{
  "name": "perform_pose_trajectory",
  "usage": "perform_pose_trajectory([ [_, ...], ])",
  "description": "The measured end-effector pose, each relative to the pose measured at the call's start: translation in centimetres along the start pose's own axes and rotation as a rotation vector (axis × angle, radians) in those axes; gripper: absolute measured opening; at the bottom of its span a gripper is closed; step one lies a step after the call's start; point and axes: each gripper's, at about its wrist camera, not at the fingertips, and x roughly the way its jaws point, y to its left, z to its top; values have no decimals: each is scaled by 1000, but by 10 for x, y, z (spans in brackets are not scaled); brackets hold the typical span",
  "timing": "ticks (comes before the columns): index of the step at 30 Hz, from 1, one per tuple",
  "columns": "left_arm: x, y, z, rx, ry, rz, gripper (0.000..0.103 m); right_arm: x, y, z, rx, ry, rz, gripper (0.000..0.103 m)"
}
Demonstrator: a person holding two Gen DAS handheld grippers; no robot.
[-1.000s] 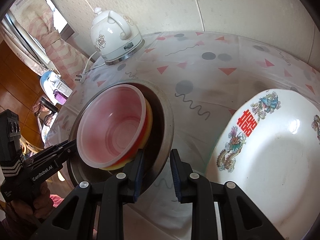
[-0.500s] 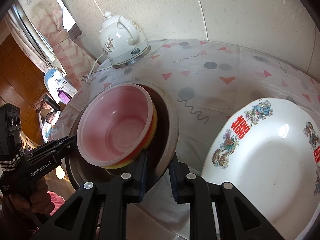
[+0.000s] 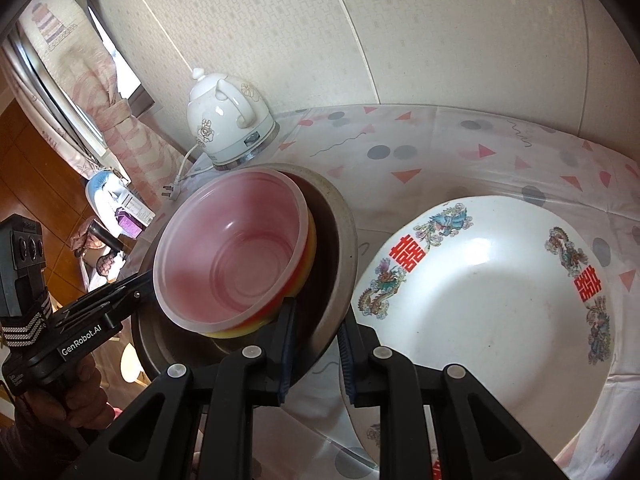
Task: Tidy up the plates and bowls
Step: 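Lift the nested steel bowl with both grippers and carry it over the plate stack, then lower the steel bowl onto the red-character plate and open both grippers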
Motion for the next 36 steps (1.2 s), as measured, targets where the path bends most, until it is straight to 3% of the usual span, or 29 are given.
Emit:
perform_pose_trajectory([
  [13, 4, -50, 14, 101, -2, -86, 18, -44, -35, -6, 66, -76, -59, 21],
  [28, 16, -120, 34, 188, 28, -250, 19, -114, -79, -14, 154, -203, -171, 21],
  [36, 39, -130, 15, 206, 117, -250, 20, -105, -95, -30, 187, -156, -205, 21],
])
